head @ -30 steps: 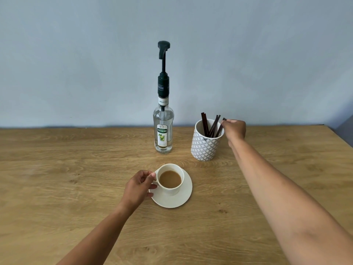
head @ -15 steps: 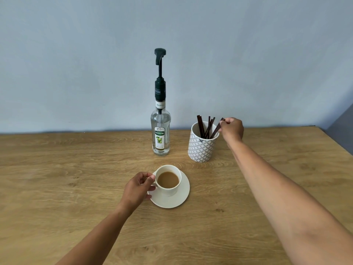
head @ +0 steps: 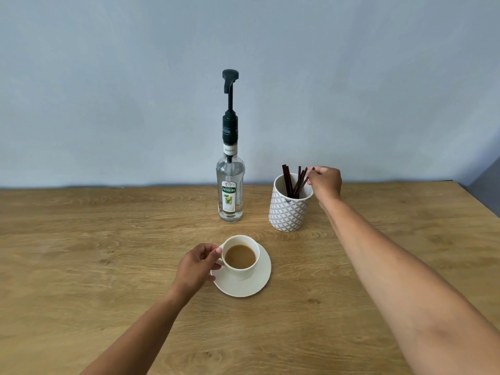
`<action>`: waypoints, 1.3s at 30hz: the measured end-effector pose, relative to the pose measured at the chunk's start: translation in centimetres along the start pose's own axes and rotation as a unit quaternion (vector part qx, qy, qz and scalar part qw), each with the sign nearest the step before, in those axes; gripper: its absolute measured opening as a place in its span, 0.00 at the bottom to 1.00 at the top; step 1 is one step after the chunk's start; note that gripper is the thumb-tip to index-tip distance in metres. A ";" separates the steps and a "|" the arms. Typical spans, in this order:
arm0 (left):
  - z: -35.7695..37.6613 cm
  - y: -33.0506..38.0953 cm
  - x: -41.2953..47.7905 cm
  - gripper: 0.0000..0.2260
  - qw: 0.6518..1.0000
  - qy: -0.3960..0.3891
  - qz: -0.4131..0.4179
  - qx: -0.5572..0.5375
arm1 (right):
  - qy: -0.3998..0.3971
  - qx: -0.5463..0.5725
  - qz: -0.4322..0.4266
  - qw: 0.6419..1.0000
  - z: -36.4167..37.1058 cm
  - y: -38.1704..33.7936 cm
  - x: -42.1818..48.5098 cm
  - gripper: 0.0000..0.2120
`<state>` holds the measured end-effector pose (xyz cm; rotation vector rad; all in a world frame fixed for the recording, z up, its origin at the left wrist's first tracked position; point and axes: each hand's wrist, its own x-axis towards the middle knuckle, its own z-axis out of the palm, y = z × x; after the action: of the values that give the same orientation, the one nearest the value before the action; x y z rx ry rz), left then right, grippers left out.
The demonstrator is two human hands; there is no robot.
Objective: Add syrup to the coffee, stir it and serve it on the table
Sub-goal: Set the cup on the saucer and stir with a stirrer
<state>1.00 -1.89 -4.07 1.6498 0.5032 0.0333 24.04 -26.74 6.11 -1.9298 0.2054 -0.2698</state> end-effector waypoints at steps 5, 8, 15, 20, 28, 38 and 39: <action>-0.1 0.0 0.0 0.05 1.000 -0.006 0.007 0.004 | 0.011 0.031 -0.016 0.999 -0.4 -0.9 -0.1 0.08; -0.3 -0.2 0.0 0.05 1.000 -0.013 0.009 0.003 | 0.022 0.064 -0.041 0.997 -0.9 -2.2 -0.5 0.07; -0.5 -0.7 -0.1 0.05 1.000 -0.026 0.007 0.002 | 0.043 0.120 -0.141 0.982 -2.7 -7.0 -2.9 0.08; -0.5 -0.6 -0.1 0.05 1.000 -0.027 0.003 0.014 | 0.020 0.176 -0.177 0.968 -3.2 -8.9 -6.3 0.10; -0.4 -0.5 -0.3 0.05 0.999 -0.020 0.009 0.025 | -0.133 0.093 -0.144 0.976 0.3 -2.9 -13.2 0.09; -0.5 -0.7 -0.1 0.04 0.999 -0.019 0.012 0.034 | -0.216 0.009 -0.197 0.956 2.3 0.3 -16.6 0.08; -0.5 -0.7 -0.1 0.04 0.999 -0.018 0.011 0.033 | -0.224 0.006 -0.201 0.954 2.4 0.4 -16.9 0.07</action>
<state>0.57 -1.43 -4.61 1.7187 0.4625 0.0036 8.52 -20.18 3.42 -1.9544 -0.4938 -0.0924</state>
